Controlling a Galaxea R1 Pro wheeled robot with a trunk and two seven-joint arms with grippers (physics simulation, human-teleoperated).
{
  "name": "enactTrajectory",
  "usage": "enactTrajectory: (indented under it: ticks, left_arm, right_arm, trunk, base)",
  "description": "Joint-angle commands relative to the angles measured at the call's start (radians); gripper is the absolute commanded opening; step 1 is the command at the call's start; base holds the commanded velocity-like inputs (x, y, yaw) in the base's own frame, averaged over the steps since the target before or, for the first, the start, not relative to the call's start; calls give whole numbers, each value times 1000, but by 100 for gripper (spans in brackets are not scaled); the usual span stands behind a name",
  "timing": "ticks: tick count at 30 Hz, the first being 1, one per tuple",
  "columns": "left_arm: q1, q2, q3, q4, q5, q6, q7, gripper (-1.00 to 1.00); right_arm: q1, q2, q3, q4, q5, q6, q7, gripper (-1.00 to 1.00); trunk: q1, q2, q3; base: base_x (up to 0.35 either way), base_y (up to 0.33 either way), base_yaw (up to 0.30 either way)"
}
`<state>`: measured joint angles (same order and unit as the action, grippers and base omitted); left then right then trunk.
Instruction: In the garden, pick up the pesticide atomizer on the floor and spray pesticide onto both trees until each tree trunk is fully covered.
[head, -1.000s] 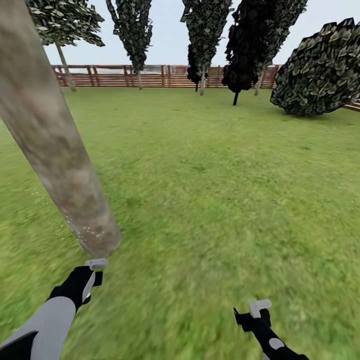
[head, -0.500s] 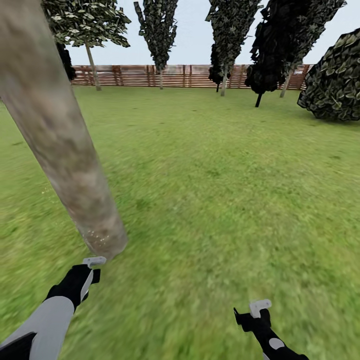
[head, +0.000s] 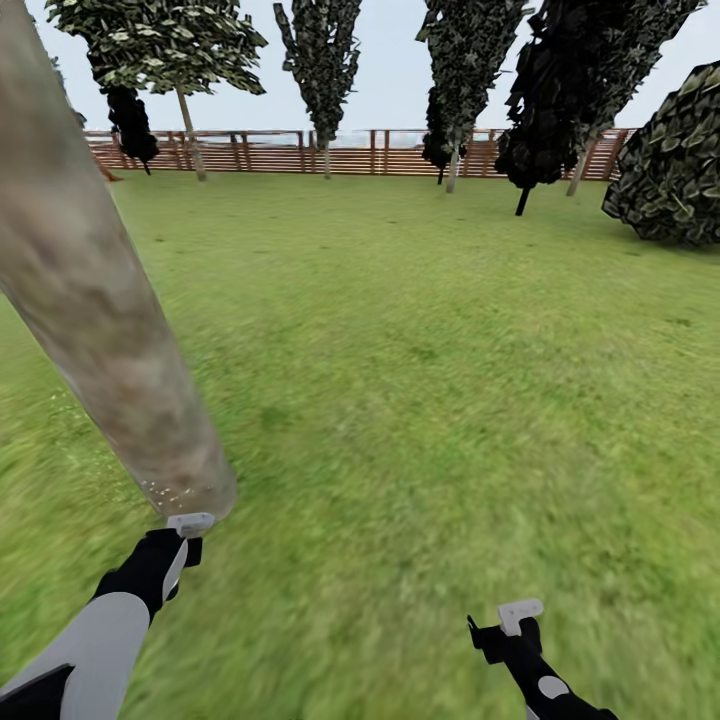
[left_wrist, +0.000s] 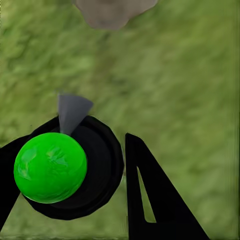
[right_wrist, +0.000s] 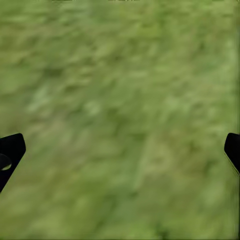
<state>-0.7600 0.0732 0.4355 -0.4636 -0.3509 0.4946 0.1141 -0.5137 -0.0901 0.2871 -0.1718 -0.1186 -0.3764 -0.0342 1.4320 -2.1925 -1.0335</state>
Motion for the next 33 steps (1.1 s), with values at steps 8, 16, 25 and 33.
enactTrajectory:
  ticks: [8,16,25,33]
  left_arm:
    - [-1,-2,5,-4,-1,4,1,-100]
    - [-1,-4,6,-4,0,4,1,-100]
    - [-13,-11,5,-32,3,3,-13,-100]
    - [-121,-50,-6,-45,0,15,-28,-100]
  right_arm:
    - [0,0,9,0,-10,-3,-2,100]
    - [0,0,9,0,-10,-3,-2,100]
    - [0,0,9,0,-10,-2,-1,100]
    - [0,-1,8,0,-10,-1,-1,100]
  trunk:
    - [0,0,-1]
    - [0,0,-1]
    - [0,0,-1]
    - [0,0,-1]
  base:
    - [12,-273,273]
    - [73,-276,278]
    - [4,-94,225]
    - [0,0,4]
